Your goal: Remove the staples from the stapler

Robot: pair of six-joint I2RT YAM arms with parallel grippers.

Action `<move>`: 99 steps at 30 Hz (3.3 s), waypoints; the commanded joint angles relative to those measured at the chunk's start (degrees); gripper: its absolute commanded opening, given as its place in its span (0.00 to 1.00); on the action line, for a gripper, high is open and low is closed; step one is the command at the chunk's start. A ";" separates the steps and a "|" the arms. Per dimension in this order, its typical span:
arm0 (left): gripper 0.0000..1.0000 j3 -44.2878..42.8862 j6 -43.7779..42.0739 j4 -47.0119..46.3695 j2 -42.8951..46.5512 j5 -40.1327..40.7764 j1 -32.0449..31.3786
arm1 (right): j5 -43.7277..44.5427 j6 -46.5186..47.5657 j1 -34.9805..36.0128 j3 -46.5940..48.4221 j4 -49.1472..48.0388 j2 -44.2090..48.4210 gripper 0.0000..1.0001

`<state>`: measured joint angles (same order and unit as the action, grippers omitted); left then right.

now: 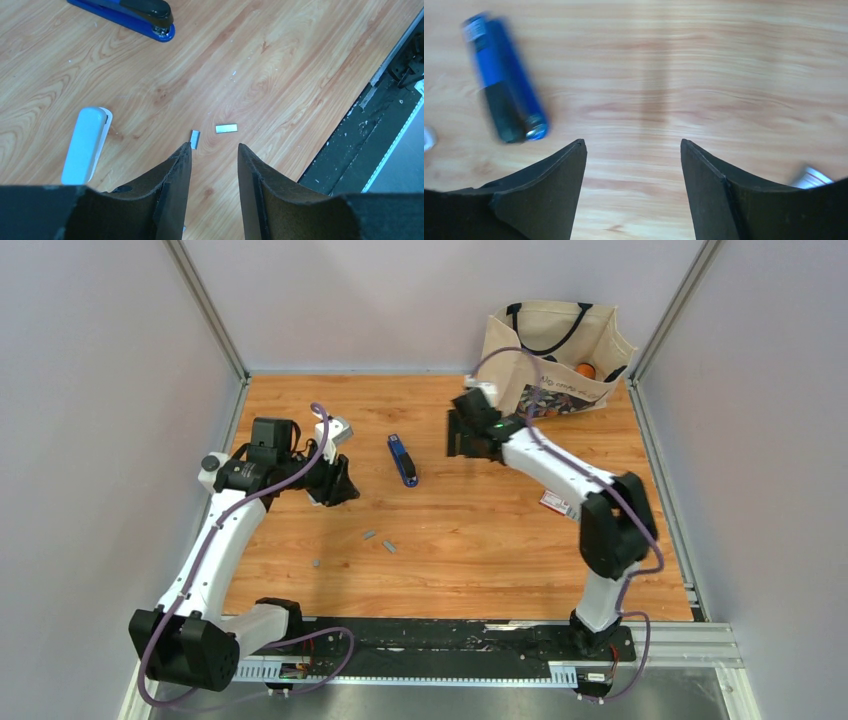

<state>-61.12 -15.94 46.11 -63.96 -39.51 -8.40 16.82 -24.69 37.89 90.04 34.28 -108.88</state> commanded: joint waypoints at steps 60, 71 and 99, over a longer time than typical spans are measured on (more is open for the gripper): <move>0.48 2.41 -1.54 0.39 2.97 -0.48 0.58 | -1.00 -24.17 -25.95 -43.63 -0.01 20.55 0.59; 0.49 2.85 -2.07 0.65 4.02 -0.40 0.49 | 1.01 -27.70 -18.73 -41.01 3.76 24.06 0.62; 0.49 2.41 -2.51 0.48 2.79 -0.66 0.49 | -5.92 -21.63 -32.26 -50.75 1.93 32.51 0.71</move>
<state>-58.37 -17.23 46.96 -61.19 -38.96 -8.21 12.25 -46.41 6.13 39.77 39.27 -75.99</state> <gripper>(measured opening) 0.488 0.706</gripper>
